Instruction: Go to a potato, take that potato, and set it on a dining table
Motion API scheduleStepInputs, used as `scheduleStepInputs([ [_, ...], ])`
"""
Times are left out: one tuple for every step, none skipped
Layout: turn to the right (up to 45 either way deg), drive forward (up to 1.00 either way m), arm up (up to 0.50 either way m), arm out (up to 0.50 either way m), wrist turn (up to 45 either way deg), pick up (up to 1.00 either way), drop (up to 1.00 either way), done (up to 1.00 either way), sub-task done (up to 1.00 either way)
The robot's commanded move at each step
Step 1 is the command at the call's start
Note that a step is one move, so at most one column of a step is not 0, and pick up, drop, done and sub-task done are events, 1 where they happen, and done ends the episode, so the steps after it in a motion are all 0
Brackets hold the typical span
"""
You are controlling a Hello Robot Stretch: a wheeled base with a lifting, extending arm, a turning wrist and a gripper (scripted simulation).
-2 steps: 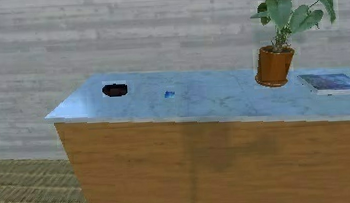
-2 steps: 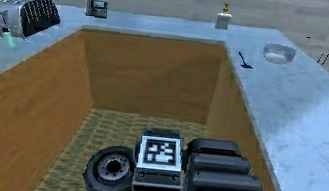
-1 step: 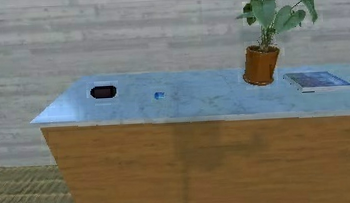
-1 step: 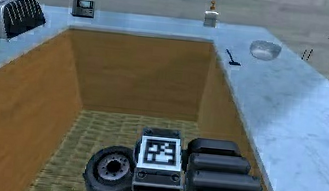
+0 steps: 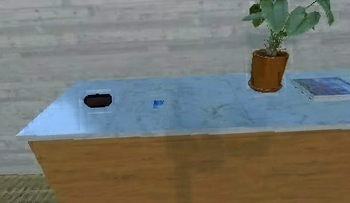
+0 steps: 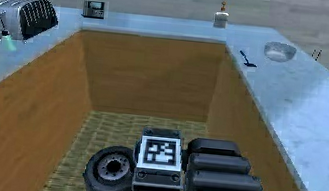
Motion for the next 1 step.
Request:
scheduleStepInputs([
  [-45.0, 0.0, 0.0, 0.0, 0.0, 0.0, 0.0, 0.0, 0.0],
])
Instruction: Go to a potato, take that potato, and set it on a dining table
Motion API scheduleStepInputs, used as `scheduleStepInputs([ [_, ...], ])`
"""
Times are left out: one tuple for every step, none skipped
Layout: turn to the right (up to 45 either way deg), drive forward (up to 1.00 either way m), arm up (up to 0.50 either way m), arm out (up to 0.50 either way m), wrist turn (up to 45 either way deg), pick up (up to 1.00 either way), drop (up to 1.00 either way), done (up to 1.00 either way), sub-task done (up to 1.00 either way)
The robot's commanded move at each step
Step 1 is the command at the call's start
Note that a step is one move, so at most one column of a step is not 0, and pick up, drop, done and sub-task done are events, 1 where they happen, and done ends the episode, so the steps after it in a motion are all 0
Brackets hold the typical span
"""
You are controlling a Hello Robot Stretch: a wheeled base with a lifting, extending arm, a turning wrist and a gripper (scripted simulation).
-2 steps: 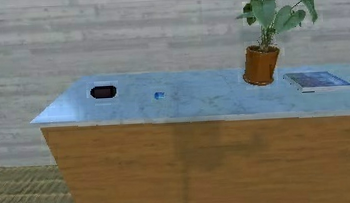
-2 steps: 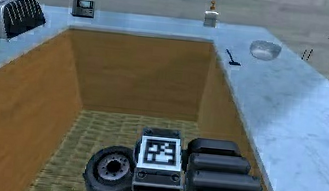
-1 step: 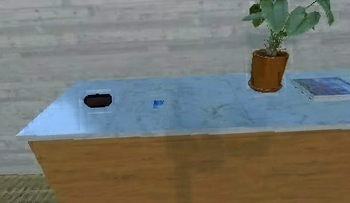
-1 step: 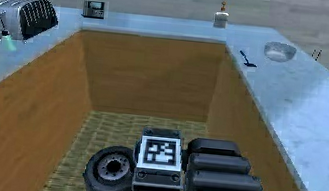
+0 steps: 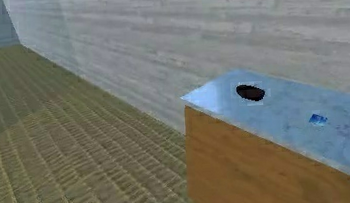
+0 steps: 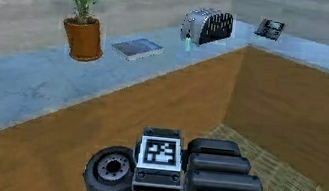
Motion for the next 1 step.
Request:
scheduleStepInputs([
  [-30.0, 0.0, 0.0, 0.0, 0.0, 0.0, 0.0, 0.0, 0.0],
])
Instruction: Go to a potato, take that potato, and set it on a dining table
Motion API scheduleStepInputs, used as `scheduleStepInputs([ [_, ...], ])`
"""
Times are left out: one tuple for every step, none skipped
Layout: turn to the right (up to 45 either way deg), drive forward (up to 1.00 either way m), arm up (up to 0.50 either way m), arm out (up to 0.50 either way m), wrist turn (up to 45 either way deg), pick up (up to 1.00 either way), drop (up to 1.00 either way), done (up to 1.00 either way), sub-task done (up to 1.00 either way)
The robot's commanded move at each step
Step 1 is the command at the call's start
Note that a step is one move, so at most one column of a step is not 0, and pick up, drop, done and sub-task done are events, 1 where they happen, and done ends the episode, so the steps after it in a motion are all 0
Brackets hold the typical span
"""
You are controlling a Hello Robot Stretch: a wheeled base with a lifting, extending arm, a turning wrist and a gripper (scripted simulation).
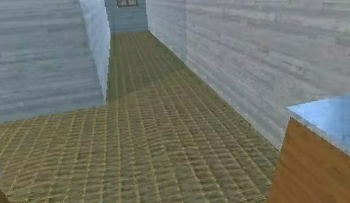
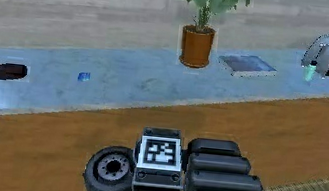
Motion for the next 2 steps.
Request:
scheduleStepInputs([
  [0.0, 0.9, 0.0, 0.0, 0.0, 0.0, 0.0, 0.0, 0.0],
  [-45.0, 0.0, 0.0, 0.0, 0.0, 0.0, 0.0, 0.0, 0.0],
])
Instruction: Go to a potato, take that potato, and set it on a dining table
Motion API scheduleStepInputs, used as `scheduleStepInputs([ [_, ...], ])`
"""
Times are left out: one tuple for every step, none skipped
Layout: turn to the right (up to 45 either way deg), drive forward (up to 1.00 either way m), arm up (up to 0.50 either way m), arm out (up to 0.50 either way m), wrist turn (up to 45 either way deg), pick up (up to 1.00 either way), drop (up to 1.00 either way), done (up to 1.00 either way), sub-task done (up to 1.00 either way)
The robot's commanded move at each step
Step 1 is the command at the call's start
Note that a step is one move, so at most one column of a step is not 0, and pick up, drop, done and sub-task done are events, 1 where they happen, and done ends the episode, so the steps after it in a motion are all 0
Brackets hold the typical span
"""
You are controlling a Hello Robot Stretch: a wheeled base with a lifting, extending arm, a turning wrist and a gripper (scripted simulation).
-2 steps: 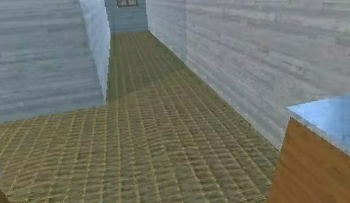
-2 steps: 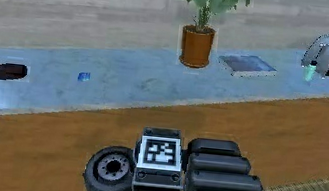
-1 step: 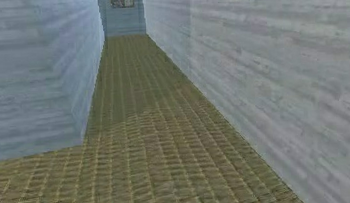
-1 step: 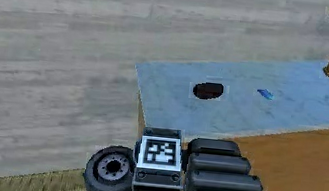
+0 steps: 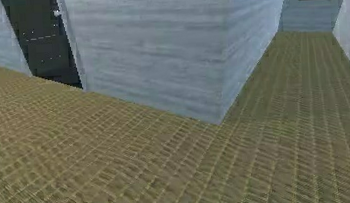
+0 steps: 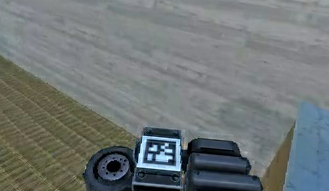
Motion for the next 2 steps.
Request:
scheduleStepInputs([
  [-27.0, 0.0, 0.0, 0.0, 0.0, 0.0, 0.0, 0.0, 0.0],
  [0.0, 0.3, 0.0, 0.0, 0.0, 0.0, 0.0, 0.0, 0.0],
])
